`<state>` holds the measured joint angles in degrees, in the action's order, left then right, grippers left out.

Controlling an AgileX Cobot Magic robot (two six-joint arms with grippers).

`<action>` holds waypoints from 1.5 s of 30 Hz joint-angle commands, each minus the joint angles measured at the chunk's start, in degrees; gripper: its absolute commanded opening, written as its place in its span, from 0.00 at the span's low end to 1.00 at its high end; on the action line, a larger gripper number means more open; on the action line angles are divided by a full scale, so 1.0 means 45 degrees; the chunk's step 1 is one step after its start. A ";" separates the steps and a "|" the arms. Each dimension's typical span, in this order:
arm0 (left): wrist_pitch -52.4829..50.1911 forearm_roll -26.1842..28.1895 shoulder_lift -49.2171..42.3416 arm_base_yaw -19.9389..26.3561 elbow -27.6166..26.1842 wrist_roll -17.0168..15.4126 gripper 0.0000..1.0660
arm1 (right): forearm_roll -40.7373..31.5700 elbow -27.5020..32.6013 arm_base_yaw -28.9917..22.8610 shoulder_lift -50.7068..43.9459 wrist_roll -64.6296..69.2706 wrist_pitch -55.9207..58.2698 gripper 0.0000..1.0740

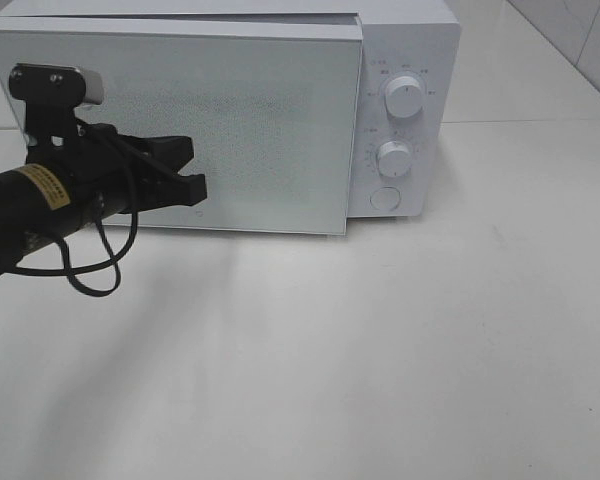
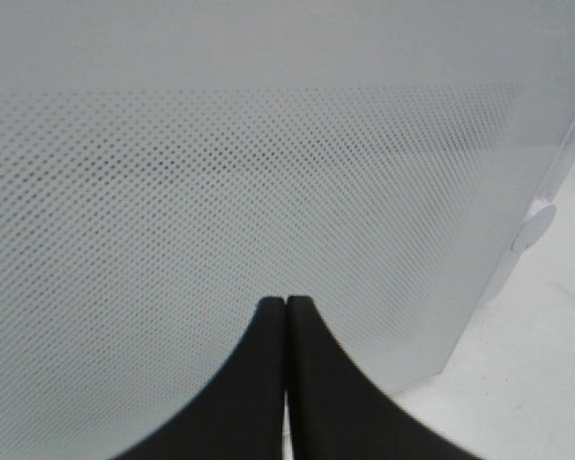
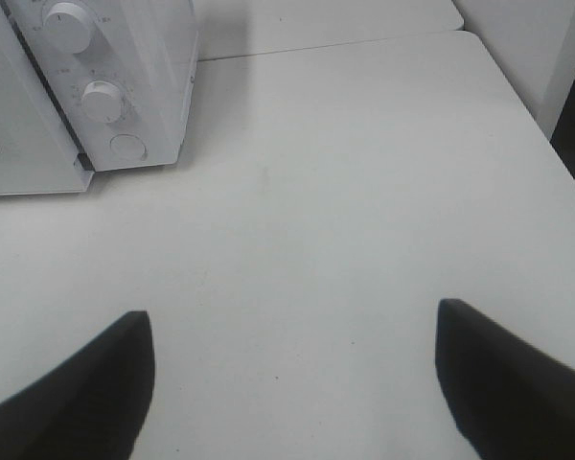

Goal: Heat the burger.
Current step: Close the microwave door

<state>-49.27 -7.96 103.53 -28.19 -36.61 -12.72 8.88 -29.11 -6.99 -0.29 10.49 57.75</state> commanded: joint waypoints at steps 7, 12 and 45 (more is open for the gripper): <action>0.0713 0.0879 0.0980 -0.1120 -0.2101 0.0242 0.00 | 0.0000 0.0038 0.0089 -0.0318 -0.0038 0.0000 0.71; 0.1070 0.1528 0.1375 -0.1553 -0.3056 0.0789 0.00 | 0.0000 0.0038 0.0089 -0.0318 -0.0038 0.0000 0.71; 0.1770 0.1897 0.3425 -0.1604 -0.6264 0.1095 0.00 | -0.0013 0.0038 0.0089 -0.0318 -0.0013 0.0000 0.71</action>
<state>-40.51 -1.43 119.12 -37.18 -63.37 -7.28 8.88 -29.11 -6.99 -0.29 10.49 57.75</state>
